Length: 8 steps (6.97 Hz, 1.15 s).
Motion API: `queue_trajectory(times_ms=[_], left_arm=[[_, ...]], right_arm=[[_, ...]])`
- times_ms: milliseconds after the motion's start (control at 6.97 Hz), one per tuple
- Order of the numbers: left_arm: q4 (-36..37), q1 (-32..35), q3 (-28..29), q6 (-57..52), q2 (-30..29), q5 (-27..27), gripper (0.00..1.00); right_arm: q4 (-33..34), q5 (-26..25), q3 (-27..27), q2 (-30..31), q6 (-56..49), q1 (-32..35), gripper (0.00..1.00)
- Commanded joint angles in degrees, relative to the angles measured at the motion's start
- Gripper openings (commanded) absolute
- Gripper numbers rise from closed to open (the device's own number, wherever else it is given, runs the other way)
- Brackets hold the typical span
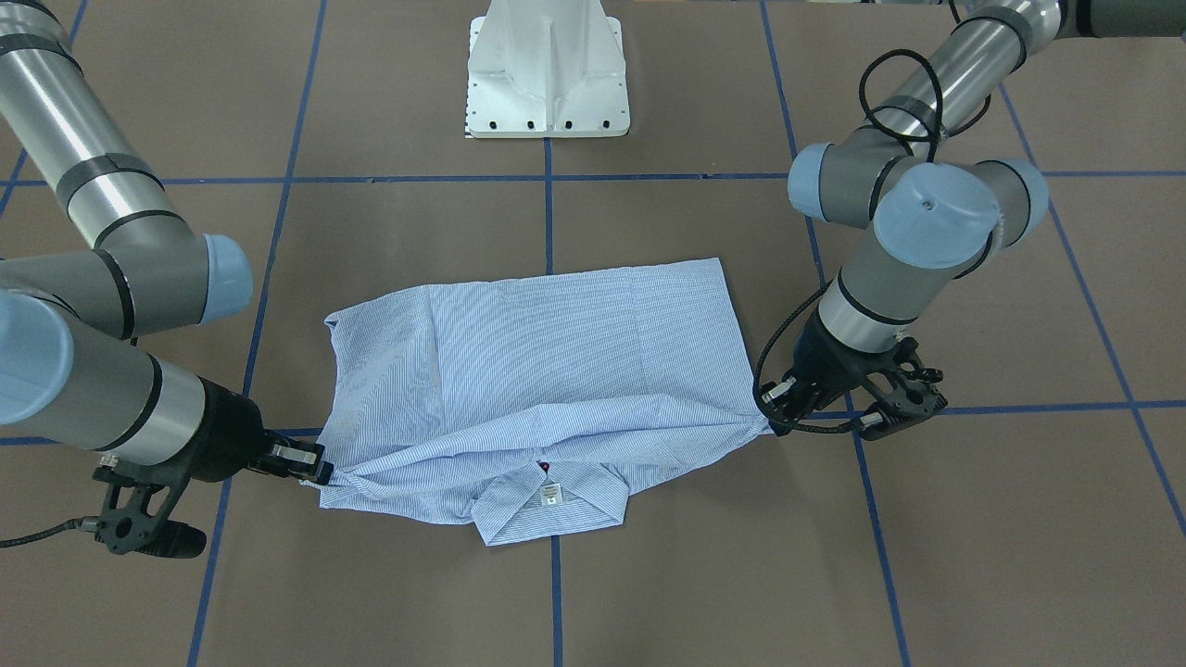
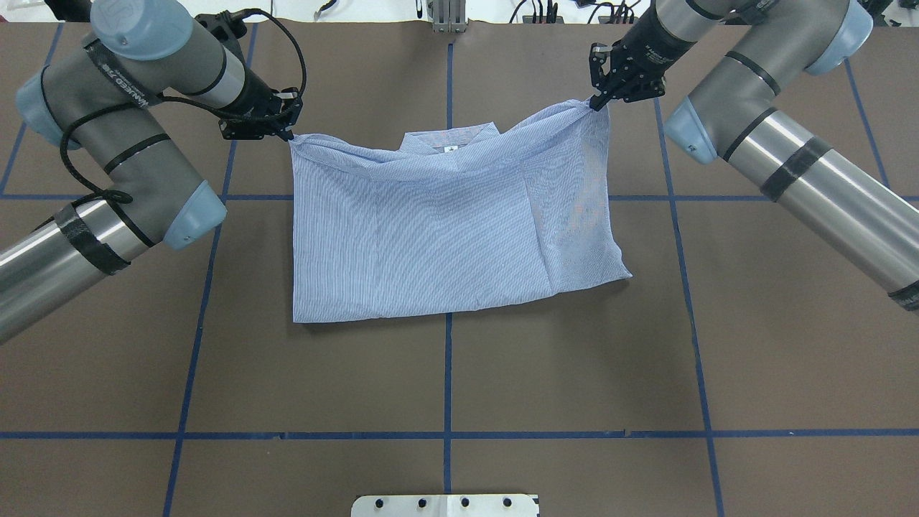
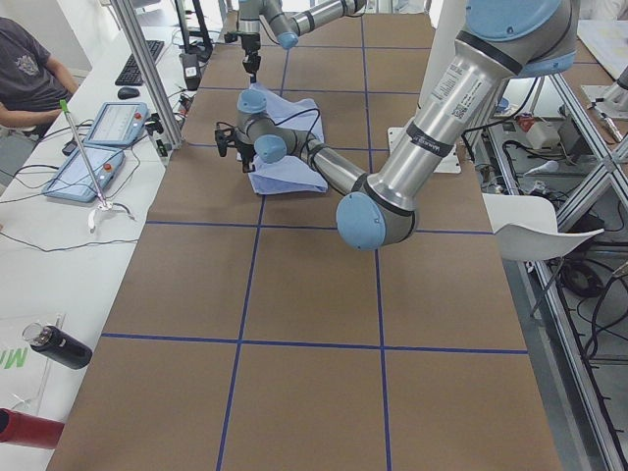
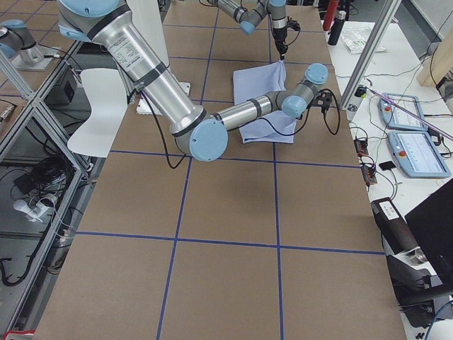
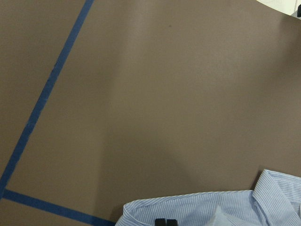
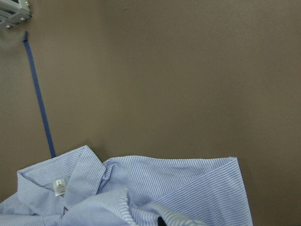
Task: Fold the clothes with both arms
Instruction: 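Lower the hem near the collar and open both grippers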
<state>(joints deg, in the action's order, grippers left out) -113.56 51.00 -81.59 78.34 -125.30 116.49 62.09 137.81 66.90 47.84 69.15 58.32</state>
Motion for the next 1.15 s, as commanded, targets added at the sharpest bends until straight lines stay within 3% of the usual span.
queue_trajectory(times_ms=[0,861,1004], left_arm=[[-0.4,0.1,0.7,-0.1,0.5,0.0,0.0],[-0.3,-0.3,1.4,0.1,0.5,-0.1,0.0],[-0.3,-0.3,1.4,0.5,0.3,-0.1,0.41]], right_arm=[[0.1,-2.4,-2.3,-0.2,0.0,-2.4,0.0],[0.0,-3.0,-2.8,0.3,0.0,-2.7,0.0],[0.0,-3.3,-2.8,0.1,0.0,-2.7,0.46]])
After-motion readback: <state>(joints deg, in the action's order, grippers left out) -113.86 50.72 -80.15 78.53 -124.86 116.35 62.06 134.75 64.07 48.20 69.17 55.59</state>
